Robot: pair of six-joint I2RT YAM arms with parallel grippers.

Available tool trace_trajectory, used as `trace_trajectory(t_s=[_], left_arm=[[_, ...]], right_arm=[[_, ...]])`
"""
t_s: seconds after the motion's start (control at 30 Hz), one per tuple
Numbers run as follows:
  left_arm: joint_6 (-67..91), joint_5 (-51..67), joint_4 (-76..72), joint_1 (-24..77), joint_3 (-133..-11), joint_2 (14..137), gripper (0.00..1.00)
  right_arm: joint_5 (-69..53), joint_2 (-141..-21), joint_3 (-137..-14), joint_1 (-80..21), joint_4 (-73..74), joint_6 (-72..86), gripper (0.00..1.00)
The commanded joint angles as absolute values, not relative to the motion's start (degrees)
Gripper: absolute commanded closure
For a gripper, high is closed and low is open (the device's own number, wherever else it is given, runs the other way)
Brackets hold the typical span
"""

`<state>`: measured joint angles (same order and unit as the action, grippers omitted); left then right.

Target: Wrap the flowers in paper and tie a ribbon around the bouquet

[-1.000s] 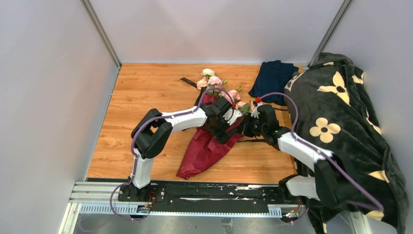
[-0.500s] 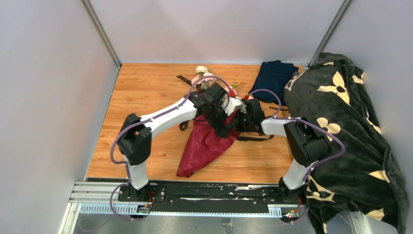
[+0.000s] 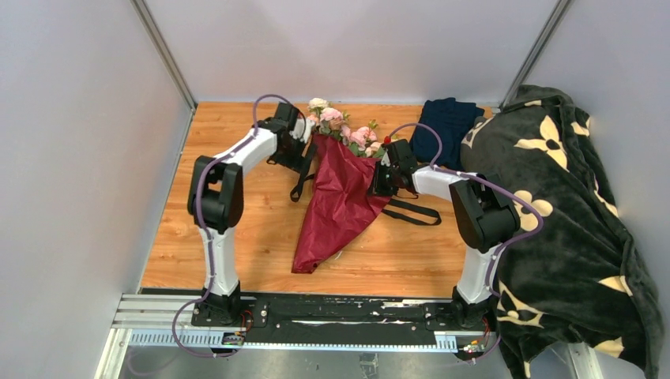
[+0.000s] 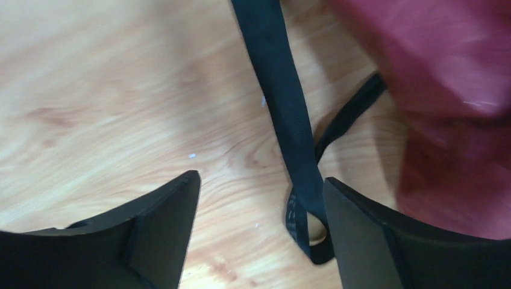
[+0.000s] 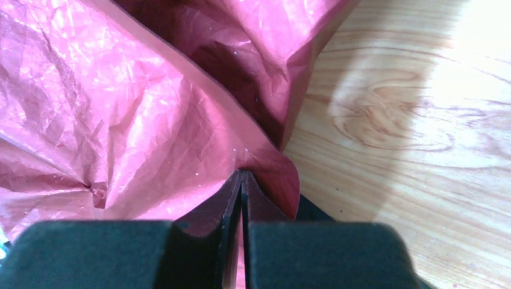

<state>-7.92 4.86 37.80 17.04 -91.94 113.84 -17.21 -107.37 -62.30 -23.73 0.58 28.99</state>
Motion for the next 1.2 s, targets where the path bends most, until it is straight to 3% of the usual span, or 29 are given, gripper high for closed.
trace_trajectory(t_s=[0.0, 0.2, 0.63, 0.73, 0.93, 1.03, 1.1, 1.17], left_arm=[[-6.92, 4.2, 38.36, 18.26, -93.52, 118.56, 0.14], [-5.64, -2.43, 33.95, 18.28, -95.12, 122.89, 0.14], [-2.12, -0.35, 31.09, 20.13, -104.61, 129.59, 0.15], [-2.2, -1.99, 31.39, 20.39, -106.72, 131.07, 0.19], [-1.98, -2.51, 37.38, 20.31, -110.48, 136.33, 0.44], [-1.97, -1.33, 40.42, 20.32, -112.39, 138.27, 0.71], [-2.75, -1.3, 42.03, 20.26, -113.28, 138.59, 0.97], [-3.8, -1.65, 42.45, 19.69, -112.05, 136.91, 1.0]], right_arm=[[-10.85, -109.64, -62.01, -23.29, 10.67, 24.4, 0.94], [-11.77, -109.23, -61.11, -23.29, 9.97, 24.08, 0.95], [-13.18, -110.2, -60.74, -23.29, 8.96, 23.7, 0.97], [-13.17, -110.42, -60.65, -23.29, 8.87, 23.63, 0.97], [-13.19, -110.37, -60.93, -23.29, 9.15, 23.47, 0.97], [-13.34, -110.43, -61.38, -23.29, 9.48, 23.44, 0.97], [-13.51, -110.43, -61.71, -23.34, 9.65, 23.44, 0.97], [-13.75, -110.34, -62.0, -23.29, 9.69, 23.46, 0.97]])
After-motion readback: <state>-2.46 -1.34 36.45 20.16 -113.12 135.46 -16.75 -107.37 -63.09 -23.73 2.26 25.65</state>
